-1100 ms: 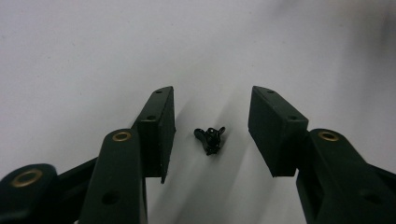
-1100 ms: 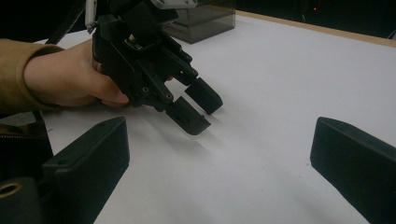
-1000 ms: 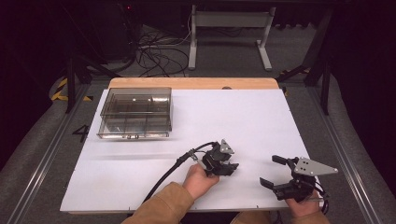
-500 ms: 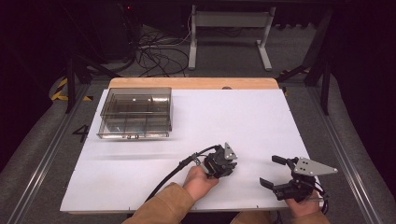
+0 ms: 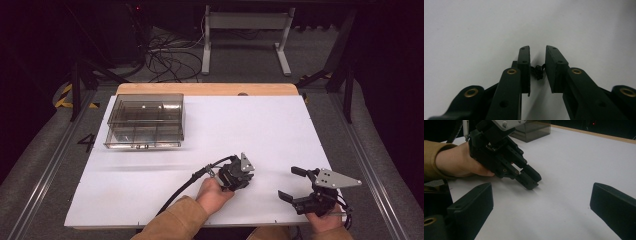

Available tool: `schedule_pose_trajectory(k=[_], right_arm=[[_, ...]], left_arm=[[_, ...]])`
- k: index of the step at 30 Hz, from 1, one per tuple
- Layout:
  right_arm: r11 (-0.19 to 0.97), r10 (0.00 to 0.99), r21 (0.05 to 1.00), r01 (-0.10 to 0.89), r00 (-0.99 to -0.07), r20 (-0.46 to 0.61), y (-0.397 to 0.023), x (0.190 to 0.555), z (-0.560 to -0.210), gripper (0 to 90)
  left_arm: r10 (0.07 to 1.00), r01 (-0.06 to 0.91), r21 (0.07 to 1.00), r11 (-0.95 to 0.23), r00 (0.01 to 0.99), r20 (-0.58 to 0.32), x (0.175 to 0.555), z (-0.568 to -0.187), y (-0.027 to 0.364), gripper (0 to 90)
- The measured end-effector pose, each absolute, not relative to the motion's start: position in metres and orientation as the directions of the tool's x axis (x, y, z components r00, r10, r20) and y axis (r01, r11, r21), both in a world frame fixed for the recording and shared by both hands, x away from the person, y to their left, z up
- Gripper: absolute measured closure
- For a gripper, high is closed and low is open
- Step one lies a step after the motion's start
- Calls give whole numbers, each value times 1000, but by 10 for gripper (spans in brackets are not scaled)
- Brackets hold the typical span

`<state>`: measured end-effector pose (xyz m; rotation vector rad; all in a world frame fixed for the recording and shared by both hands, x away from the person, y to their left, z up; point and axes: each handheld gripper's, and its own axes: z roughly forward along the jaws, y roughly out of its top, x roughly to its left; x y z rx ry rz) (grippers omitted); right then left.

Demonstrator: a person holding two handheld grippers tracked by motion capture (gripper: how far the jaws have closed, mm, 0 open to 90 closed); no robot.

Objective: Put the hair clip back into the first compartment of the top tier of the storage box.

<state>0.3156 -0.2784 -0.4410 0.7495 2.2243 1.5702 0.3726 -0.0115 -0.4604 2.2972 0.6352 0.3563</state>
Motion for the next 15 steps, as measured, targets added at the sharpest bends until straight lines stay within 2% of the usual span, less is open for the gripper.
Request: schedule_pose_trajectory(k=[15], right_arm=[[261, 583, 937, 232, -812, 39, -278, 316, -441, 52]], left_arm=[[546, 321, 763, -561, 836, 49, 369, -438, 1, 751]])
